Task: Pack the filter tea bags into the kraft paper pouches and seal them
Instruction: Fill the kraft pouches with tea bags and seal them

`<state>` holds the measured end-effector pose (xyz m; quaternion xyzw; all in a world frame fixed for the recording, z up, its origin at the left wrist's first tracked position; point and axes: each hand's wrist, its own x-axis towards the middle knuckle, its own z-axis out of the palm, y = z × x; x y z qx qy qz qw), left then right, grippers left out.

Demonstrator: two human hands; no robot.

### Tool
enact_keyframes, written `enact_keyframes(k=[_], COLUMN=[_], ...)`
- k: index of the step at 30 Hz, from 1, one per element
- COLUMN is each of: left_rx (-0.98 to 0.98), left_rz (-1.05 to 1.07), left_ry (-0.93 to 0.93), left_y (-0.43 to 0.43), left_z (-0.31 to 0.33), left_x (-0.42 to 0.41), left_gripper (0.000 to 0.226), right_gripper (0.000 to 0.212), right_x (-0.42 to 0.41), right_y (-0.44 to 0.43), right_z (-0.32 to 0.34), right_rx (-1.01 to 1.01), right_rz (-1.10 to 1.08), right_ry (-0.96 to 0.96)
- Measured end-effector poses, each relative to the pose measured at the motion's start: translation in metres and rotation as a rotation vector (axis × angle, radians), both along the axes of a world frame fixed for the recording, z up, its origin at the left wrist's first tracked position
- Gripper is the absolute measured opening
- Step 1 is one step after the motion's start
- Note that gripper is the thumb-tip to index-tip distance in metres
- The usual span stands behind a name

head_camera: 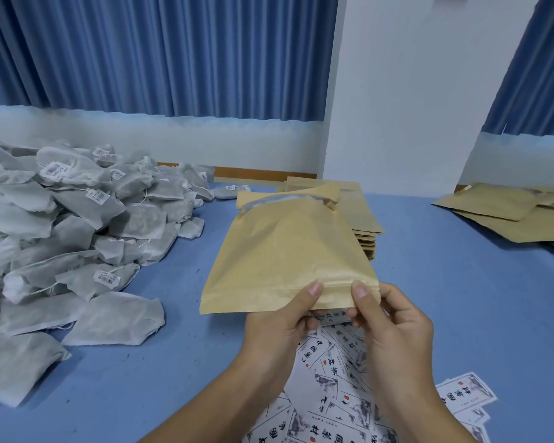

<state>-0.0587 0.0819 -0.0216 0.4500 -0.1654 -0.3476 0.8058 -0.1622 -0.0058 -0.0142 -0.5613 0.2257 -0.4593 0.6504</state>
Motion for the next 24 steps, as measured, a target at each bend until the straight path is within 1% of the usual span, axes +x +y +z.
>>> enact_keyframes(k=[2, 3, 5, 8, 11, 13, 15, 18, 20, 23, 24], left_rx=[0.014, 0.026, 0.046, 0.040, 0.025, 0.035, 0.080, 0.160, 0.129, 0.009, -0.021], left_rz=[-0.007, -0.016, -0.040, -0.043, -0.044, -0.056, -0.072, -0.080, -0.066, -0.011, 0.005], left_ry=[-0.009, -0.022, -0.051, -0.031, -0.036, -0.063, -0.059, -0.016, -0.048, -0.067, -0.065], left_y=[0.0000, -0.0002, -0.0004, 0.0004, 0.0010, 0.0006, 0.0001, -0.0005, -0.0023, -0.0038, -0.0040], left_z=[-0.0002, -0.0004, -0.0004, -0.0002, -0.0002, -0.0004, -0.0001, 0.0005, 0.0011, 0.0024, 0.0020], left_x=[0.0021, 0.0026, 0.0015, 0.0000, 0.0014, 0.0007, -0.0008, 0.0005, 0.0015, 0.0004, 0.0014], left_gripper=[0.029, 0.030, 0.037, 0.043, 0.033, 0.033, 0.036, 0.041, 0.038, 0.039, 0.036], right_gripper=[0.028, 0.029, 0.029, 0.024, 0.025, 0.025, 0.025, 0.024, 0.024, 0.018, 0.017], right_x=[0.0001, 0.0009, 0.0027, 0.0034, 0.0032, 0.0041, 0.0050, 0.0056, 0.0065, 0.0076, 0.0074], right_y=[-0.0003, 0.0004, 0.0021, 0.0016, 0.0012, 0.0037, 0.0056, 0.0060, 0.0066, 0.0069, 0.0068], right_z=[-0.0003, 0.0002, 0.0010, -0.0005, -0.0006, -0.0001, -0.0010, -0.0020, -0.0010, -0.0013, -0.0020], right_rx=[0.041, 0.074, 0.119, 0.143, 0.184, 0.219, 0.201, 0.188, 0.188, 0.191, 0.196], right_rz=[0.016, 0.049, 0.092, 0.070, 0.058, 0.110, 0.130, 0.087, 0.058, -0.005, -0.022], right_ry=[-0.013, -0.022, -0.022, -0.026, -0.059, -0.058, -0.021, -0.003, -0.018, -0.062, -0.077])
